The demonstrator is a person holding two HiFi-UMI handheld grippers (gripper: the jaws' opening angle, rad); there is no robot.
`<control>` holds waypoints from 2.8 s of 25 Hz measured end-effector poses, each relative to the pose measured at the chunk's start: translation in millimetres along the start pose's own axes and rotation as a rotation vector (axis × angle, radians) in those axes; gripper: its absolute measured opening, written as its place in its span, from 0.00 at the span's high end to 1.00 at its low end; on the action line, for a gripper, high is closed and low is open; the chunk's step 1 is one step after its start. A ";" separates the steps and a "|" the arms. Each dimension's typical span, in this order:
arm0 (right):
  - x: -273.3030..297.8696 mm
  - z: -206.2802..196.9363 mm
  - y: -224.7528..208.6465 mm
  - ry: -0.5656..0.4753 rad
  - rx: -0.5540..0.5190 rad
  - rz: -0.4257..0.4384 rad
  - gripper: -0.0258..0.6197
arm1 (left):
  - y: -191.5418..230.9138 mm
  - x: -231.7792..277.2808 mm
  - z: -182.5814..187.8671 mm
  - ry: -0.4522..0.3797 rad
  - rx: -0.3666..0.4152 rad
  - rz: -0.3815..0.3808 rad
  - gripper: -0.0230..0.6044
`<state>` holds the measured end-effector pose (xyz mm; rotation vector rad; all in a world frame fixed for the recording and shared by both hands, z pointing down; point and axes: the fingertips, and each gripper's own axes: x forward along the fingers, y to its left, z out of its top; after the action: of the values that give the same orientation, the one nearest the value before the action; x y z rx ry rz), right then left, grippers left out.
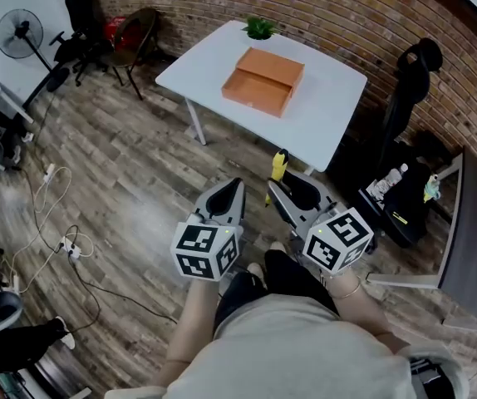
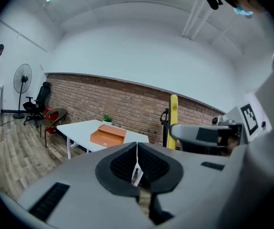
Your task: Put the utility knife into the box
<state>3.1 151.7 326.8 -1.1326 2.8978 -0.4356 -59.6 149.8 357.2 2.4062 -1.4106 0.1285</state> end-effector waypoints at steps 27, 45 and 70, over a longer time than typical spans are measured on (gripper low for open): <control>241.8 71.7 -194.5 -0.016 0.023 0.120 0.79 | 170.2 222.7 93.0 0.031 0.016 0.099 0.95; 283.4 88.8 -298.7 0.026 0.030 0.039 0.79 | 209.8 321.4 107.8 0.061 -0.041 0.072 0.95; 322.3 19.6 -363.0 0.382 -0.122 -0.134 0.79 | 251.9 383.4 57.4 0.234 -0.179 -0.085 0.95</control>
<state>8.1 -322.3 433.0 -1.4077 3.2212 -0.5385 -89.7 -299.4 462.3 2.2189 -1.1627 0.2439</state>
